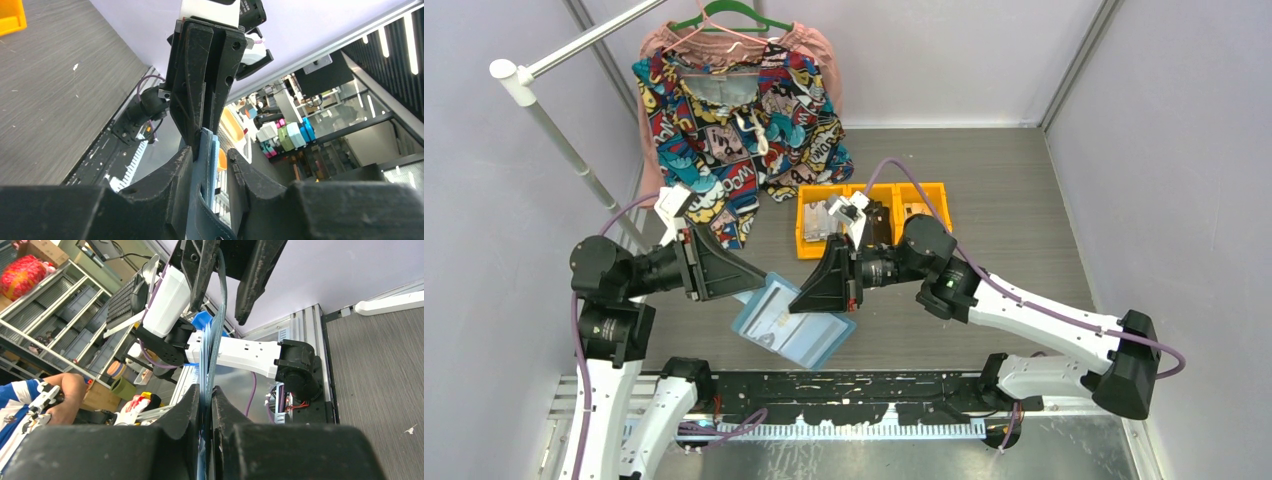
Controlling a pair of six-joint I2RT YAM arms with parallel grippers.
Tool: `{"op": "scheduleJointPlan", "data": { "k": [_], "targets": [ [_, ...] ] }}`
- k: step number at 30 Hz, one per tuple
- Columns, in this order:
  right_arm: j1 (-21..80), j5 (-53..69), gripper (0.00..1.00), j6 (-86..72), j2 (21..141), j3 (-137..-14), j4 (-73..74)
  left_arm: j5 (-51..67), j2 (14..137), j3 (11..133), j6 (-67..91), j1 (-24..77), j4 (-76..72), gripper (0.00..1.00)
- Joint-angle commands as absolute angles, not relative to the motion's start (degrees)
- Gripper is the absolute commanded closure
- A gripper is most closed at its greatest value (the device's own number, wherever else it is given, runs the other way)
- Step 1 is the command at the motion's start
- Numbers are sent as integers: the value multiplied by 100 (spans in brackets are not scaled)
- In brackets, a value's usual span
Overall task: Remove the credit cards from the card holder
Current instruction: Remove the credit card from the card holder.
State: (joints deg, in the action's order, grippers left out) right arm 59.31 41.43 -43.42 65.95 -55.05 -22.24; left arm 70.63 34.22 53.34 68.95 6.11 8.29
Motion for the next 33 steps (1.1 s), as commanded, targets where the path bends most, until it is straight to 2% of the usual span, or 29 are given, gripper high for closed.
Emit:
{"op": "scheduleJointPlan", "data": {
  "k": [1,10,16,20,22,24,27,33],
  "targets": [
    [5966,4267,99,-4297,6656,-5854,-2558,7295,3399,5397,6313,615,1041,69],
    [5965,4339,99,-4308,6778,-5971,-2577,7422,3392,5466,5357,618,1993,78],
    [5962,4347,99,-4307,6794,-5946,-2575,7249,3403,5479,5276,620,1953,94],
    [5969,4370,99,-4334,6893,-6046,-2603,7048,3386,5514,5021,618,2181,92],
    [5964,4409,99,-4359,6952,-6100,-2634,6965,3384,5608,4376,618,2690,92],
    [5962,4452,99,-4402,7008,-6141,-2692,6697,3381,5845,3018,632,3734,97],
    [5965,4532,93,-4506,7123,-6182,-2813,6424,3378,5957,2036,649,4190,100],
    [5969,4542,72,-4647,7194,-6052,-2959,6437,3393,6088,1788,681,3757,100]
  ]
}}
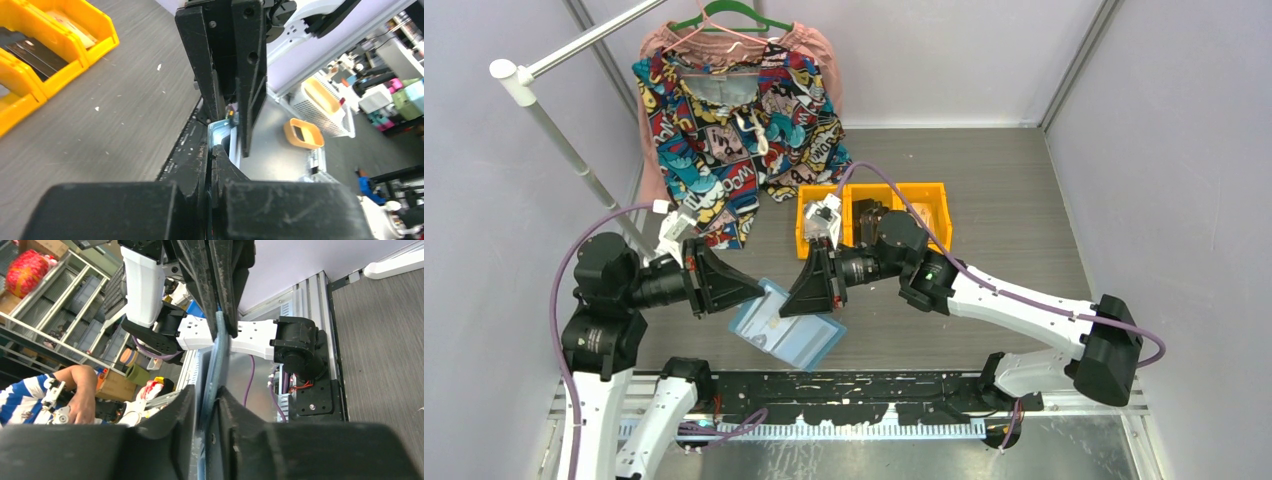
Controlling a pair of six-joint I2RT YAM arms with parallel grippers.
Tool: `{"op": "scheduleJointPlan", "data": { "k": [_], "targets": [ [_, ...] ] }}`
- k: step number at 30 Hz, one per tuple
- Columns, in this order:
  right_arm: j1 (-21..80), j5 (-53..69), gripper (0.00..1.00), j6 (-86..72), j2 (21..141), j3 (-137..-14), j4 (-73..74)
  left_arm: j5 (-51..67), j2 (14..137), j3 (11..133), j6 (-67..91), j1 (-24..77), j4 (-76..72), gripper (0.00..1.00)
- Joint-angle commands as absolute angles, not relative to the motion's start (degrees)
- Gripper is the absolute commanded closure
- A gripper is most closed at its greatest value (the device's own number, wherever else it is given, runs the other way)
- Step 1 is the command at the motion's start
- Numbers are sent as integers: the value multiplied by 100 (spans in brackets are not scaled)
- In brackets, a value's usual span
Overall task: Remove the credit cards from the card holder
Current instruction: Remove the credit card from the card holder.
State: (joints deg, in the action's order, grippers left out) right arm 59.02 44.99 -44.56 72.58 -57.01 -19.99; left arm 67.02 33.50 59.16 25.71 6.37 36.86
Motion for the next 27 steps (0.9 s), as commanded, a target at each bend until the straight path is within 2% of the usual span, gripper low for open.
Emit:
{"op": "scheduleJointPlan", "data": {
  "k": [1,8,13,20,27],
  "targets": [
    [5973,4540,67,-4661,7185,-6031,-2975,6344,3397,6137,1670,682,3764,100],
    [5965,4474,40,-4638,7107,-5925,-2955,5520,3463,6346,904,686,3827,100],
    [5955,4398,31,-4649,7204,-5954,-2978,5557,3470,6535,447,704,3953,100],
    [5701,3968,29,-4794,7585,-6212,-2928,5443,3501,6867,-746,747,4325,100],
    [5663,4280,26,-4716,7750,-6421,-2797,5476,3533,7068,-1070,769,4670,100]
  ]
}}
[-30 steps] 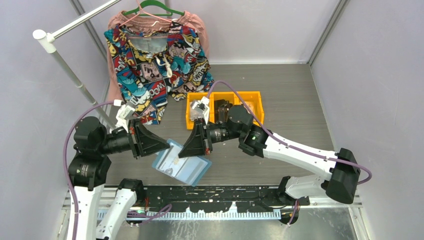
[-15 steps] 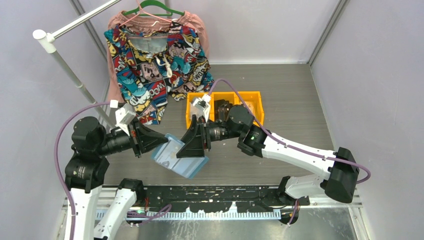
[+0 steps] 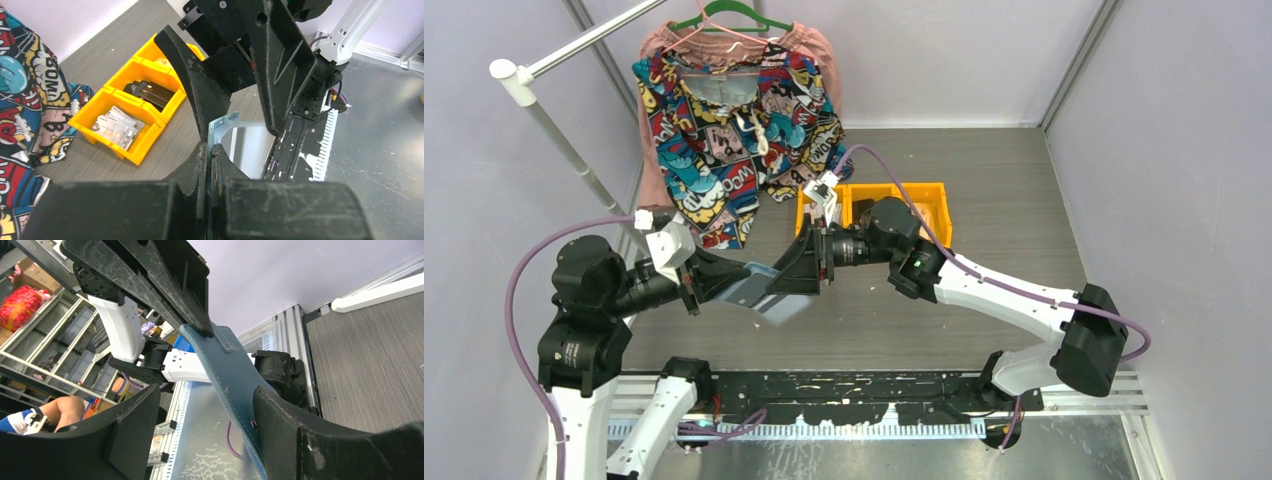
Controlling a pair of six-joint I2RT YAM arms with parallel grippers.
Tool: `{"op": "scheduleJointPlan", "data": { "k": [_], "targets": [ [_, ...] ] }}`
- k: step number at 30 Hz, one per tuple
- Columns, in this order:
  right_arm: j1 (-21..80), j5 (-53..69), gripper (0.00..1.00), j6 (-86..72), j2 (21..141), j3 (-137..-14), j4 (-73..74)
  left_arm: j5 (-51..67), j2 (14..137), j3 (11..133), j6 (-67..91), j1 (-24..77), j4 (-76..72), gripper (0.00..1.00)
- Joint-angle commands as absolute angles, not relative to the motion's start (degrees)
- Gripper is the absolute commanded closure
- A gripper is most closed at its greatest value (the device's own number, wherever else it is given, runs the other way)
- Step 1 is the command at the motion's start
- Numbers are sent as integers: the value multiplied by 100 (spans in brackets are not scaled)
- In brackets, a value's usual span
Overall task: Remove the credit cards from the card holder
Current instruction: Remove the credit card from the card holder.
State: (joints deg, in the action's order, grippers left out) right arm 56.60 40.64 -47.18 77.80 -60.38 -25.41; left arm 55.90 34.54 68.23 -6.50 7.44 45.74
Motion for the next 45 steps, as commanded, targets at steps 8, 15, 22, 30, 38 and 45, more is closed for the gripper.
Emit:
{"op": "scheduleJointPlan", "data": {
  "k": [8,15,22,30,38,45],
  "targets": [
    [5756,4356,40,-4692,7771,-6376,-2688,5389,3630,7141,-260,770,4299,100],
    [5949,4104,51,-4210,7748,-6590,-1890,5694,3750,7156,797,766,3994,100],
    [5959,3885,99,-4122,7566,-6669,-1574,6036,3759,7007,1108,766,4488,55],
    [5942,4172,99,-4006,7356,-6582,-1367,6905,3757,6409,1883,765,4812,53],
    [5887,4307,91,-4039,7364,-6675,-1309,7231,3737,6055,2076,765,4688,88],
    [5404,2444,35,-3966,6731,-6784,-267,5442,3615,5770,2548,765,4035,100]
  ]
}}
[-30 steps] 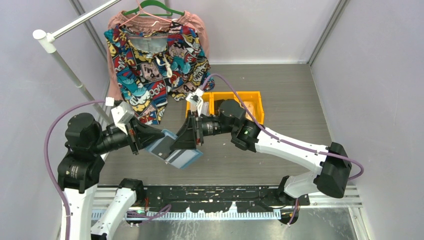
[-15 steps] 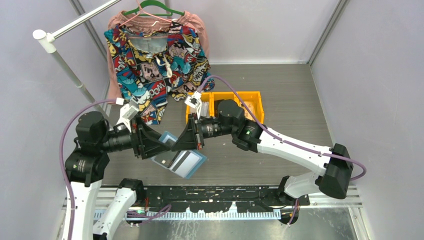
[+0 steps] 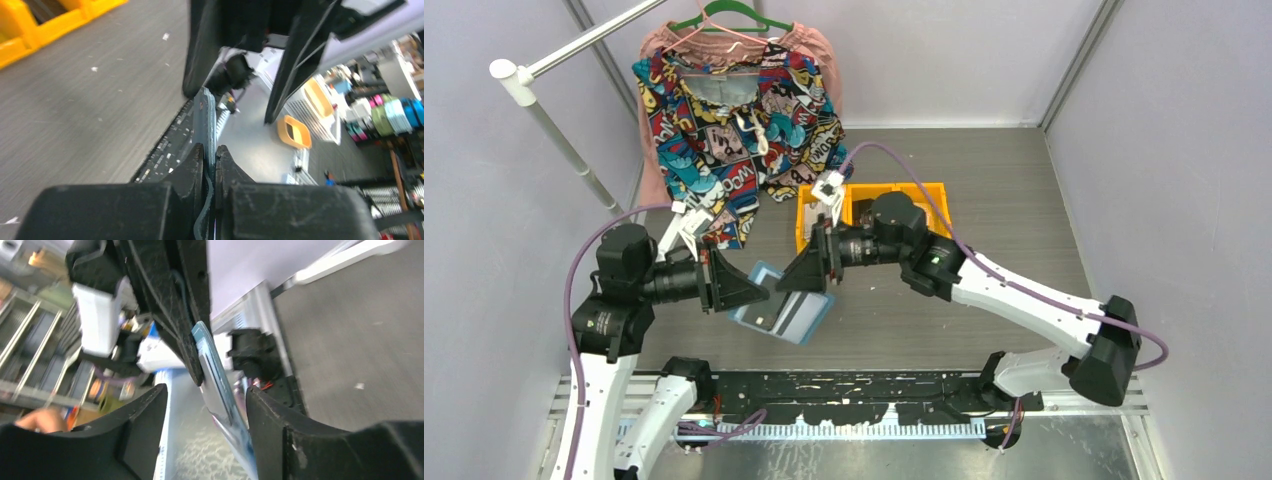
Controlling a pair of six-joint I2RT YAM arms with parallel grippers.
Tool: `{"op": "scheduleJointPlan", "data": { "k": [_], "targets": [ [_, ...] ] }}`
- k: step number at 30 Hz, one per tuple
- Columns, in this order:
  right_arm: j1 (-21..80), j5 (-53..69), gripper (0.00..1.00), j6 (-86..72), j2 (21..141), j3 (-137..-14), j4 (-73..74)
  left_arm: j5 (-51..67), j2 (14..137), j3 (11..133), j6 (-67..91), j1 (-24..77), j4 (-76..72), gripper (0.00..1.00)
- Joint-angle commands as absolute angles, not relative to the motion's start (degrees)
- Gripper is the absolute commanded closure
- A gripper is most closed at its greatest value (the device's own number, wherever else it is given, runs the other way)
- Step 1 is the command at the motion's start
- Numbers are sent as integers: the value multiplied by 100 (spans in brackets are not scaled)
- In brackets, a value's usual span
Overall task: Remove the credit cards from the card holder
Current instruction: Remove the credit card from the card holder.
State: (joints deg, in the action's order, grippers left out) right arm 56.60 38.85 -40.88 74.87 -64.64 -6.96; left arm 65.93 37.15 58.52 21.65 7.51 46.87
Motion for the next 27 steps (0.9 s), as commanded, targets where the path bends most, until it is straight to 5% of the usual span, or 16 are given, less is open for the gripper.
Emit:
{"op": "scheduleJointPlan", "data": {
  "k": [1,13,27],
  "targets": [
    [5404,2078,34,-3961,6543,-6709,-240,5129,3604,5720,2677,771,3913,100],
    [5405,2818,43,-5874,6613,-5332,-2400,4895,3770,5405,4402,768,2340,100],
    [5405,3180,49,-6472,7429,-5405,-3396,5633,3819,5098,5659,758,1394,100]
  ]
}}
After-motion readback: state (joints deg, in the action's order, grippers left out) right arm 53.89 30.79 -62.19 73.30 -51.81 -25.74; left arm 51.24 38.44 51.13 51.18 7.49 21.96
